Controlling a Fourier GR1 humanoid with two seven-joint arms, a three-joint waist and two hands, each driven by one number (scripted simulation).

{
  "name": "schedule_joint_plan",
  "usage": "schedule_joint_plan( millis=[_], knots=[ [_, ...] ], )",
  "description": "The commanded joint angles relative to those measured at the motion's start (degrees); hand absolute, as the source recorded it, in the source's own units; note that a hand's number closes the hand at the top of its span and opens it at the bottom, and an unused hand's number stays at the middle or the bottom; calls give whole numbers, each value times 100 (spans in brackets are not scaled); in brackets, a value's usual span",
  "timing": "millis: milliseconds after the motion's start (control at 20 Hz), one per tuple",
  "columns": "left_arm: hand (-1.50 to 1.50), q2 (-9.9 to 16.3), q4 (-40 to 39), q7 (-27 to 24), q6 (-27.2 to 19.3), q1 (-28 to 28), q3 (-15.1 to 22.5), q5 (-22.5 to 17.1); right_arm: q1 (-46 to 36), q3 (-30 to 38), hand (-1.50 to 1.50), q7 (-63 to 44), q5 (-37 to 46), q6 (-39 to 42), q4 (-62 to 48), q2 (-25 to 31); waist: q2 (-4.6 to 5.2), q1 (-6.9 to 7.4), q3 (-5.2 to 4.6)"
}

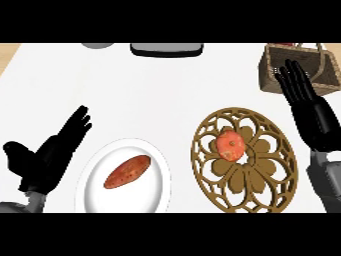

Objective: Pick the squash from the placemat and place it in the basket

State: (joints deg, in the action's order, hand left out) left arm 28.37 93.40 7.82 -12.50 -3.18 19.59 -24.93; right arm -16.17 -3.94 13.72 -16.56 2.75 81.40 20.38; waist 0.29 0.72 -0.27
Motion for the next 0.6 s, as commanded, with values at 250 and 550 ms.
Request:
schedule_joint_plan(
  millis=[250, 550],
  knots=[
    [0, 807, -130, -1070, -146, -787, -508, 1432, -972, -1103, 150, -911, 466, -509, -471, -1276, 6, 183, 19],
    [0, 709, -259, -656, -19, -1140, -421, 1345, -1090, -2552, -150, -264, -128, -3285, -557, -2017, -15, 179, 25]
  ],
)
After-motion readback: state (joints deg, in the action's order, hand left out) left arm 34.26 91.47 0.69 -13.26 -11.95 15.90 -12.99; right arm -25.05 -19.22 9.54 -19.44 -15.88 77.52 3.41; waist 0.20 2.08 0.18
